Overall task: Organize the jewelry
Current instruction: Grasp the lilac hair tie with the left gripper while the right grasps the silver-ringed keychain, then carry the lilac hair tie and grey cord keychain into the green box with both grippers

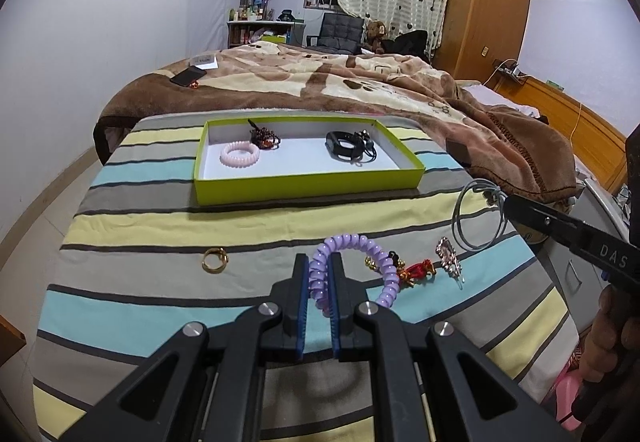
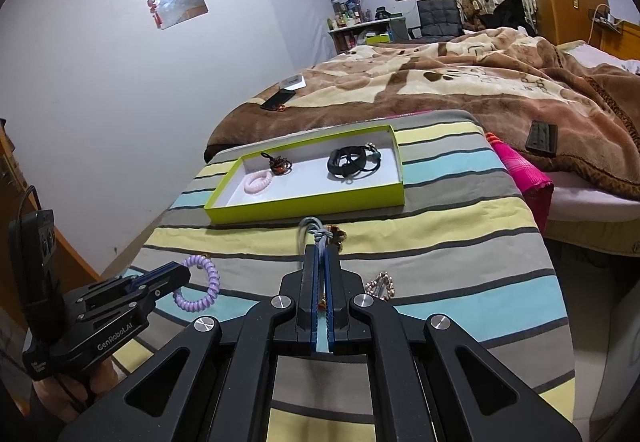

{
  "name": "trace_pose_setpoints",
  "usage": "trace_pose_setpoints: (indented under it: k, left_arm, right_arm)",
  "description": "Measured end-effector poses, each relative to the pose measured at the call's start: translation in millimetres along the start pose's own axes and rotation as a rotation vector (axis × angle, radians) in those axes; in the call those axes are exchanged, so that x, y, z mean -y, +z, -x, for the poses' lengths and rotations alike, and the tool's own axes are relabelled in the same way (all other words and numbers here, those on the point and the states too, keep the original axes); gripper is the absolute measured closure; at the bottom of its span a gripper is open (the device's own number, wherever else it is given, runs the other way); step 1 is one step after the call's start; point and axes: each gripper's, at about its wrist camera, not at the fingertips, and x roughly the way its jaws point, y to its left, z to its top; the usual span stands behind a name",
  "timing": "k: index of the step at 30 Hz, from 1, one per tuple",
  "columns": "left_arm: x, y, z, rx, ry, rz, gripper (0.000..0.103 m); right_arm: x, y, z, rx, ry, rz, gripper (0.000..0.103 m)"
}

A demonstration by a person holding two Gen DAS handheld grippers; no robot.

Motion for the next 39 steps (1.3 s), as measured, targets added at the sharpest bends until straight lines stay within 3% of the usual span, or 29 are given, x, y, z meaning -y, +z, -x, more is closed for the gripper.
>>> trace_pose_setpoints:
  k: [20, 39]
  left_arm:
    - [-6, 38, -9, 0.053, 0.030, -0.043, 0.094]
    - [-39, 87, -64, 0.058, 0.089, -0.058, 0.093]
  right_arm:
    - [-8, 29, -19, 0.015, 0.009, 0.050, 0.101]
    - [5, 79, -88, -0.009, -0.013, 0.084, 0.101]
